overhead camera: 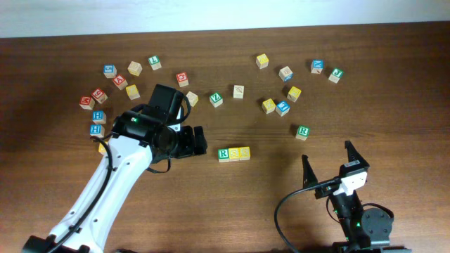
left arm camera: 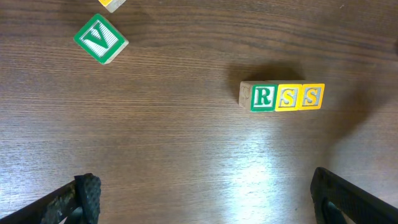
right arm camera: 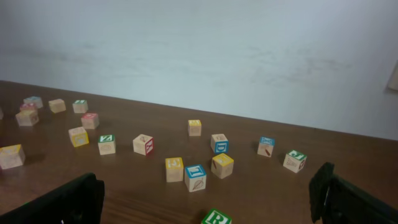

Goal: Spell out RSS

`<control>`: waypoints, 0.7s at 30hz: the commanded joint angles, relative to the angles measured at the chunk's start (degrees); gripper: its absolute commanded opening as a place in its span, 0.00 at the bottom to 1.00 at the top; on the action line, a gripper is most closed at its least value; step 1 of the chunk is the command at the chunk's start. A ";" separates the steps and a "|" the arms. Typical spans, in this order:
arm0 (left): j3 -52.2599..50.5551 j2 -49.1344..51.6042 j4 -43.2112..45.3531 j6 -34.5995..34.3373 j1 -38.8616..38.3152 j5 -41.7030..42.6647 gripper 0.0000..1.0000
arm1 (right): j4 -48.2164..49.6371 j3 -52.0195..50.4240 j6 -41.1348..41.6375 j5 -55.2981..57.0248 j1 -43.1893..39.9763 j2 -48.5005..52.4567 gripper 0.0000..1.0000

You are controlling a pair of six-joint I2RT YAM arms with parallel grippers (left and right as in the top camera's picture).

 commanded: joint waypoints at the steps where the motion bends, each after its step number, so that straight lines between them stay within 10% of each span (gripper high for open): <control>1: 0.50 -0.35 0.09 0.11 0.20 -0.44 0.99 | -1.40 -0.31 3.28 4.42 -0.52 -0.66 0.98; 21: 0.50 -0.35 0.09 0.11 0.20 -0.44 0.99 | -6.05 -0.31 3.61 8.09 -0.52 -0.66 0.98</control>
